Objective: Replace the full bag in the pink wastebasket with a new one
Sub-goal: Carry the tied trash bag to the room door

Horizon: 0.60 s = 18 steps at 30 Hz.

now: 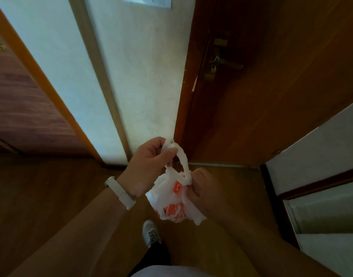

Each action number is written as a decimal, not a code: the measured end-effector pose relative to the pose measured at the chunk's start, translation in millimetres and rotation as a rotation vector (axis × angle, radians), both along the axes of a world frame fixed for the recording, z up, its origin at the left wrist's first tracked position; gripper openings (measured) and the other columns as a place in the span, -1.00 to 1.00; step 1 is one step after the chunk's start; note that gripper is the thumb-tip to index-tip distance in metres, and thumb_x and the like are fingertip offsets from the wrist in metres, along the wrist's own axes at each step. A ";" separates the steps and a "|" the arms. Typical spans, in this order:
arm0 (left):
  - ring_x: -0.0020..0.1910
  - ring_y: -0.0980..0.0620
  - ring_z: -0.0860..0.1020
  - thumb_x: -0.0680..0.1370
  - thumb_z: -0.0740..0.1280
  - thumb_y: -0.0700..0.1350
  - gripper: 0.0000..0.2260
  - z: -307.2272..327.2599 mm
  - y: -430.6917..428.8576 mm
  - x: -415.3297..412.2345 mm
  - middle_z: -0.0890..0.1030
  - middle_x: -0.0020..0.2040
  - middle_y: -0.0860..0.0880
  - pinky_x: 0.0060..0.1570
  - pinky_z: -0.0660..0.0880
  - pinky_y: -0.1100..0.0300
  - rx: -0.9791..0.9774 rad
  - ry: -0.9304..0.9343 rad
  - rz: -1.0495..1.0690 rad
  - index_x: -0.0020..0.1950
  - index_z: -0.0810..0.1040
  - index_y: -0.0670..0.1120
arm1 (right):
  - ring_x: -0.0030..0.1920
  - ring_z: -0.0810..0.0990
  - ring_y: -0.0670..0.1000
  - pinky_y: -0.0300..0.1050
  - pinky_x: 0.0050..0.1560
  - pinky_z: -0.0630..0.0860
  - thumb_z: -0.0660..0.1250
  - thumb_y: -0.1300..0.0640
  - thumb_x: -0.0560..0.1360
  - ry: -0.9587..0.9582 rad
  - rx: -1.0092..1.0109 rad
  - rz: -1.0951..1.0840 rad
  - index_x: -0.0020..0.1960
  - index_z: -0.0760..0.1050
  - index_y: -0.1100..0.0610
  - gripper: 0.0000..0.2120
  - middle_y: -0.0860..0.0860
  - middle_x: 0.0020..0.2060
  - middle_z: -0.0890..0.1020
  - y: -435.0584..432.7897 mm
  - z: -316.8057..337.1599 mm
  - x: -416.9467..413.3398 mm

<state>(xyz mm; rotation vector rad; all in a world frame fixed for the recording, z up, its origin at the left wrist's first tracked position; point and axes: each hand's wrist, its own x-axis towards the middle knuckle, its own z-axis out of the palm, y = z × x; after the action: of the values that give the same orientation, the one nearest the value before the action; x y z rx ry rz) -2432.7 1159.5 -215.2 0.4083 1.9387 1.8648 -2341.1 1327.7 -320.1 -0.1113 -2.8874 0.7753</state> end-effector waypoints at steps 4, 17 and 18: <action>-0.39 -0.10 0.50 0.58 0.32 -0.17 -0.89 -12.3 10.7 -70.2 0.57 -0.21 -0.28 -0.42 0.49 0.05 0.019 -0.053 -0.014 -0.14 0.58 -0.06 | -0.26 0.32 -0.27 -0.46 -0.26 0.20 0.29 0.04 0.52 -0.002 0.039 0.028 -0.14 0.45 0.11 -0.86 -0.14 -0.18 0.39 14.3 7.7 -61.2; -0.20 -0.18 0.54 0.54 0.37 -0.20 -0.91 -84.8 24.1 -207.9 0.57 -0.20 -0.32 -0.11 0.47 -0.03 0.128 -0.158 0.058 -0.17 0.59 -0.09 | -0.14 0.46 -0.12 -0.26 -0.15 0.49 0.21 -0.06 0.51 -0.154 -0.068 0.139 -0.11 0.30 -0.07 -0.89 -0.12 -0.12 0.42 26.4 -57.9 -201.1; -0.22 -0.14 0.55 0.54 0.37 -0.21 -0.90 -96.1 27.0 -215.7 0.59 -0.25 -0.24 -0.13 0.48 0.03 0.127 -0.172 0.072 -0.18 0.58 -0.09 | -0.12 0.47 -0.13 -0.29 -0.14 0.49 0.25 -0.05 0.53 -0.190 -0.047 0.159 -0.09 0.35 -0.02 -0.88 -0.11 -0.11 0.43 29.8 -68.8 -209.4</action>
<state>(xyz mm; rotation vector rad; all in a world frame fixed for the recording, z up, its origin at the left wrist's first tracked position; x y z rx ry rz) -2648.4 1186.5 -311.2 0.2095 1.7494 2.0051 -2550.5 1357.4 -388.9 0.0435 -3.0874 0.9068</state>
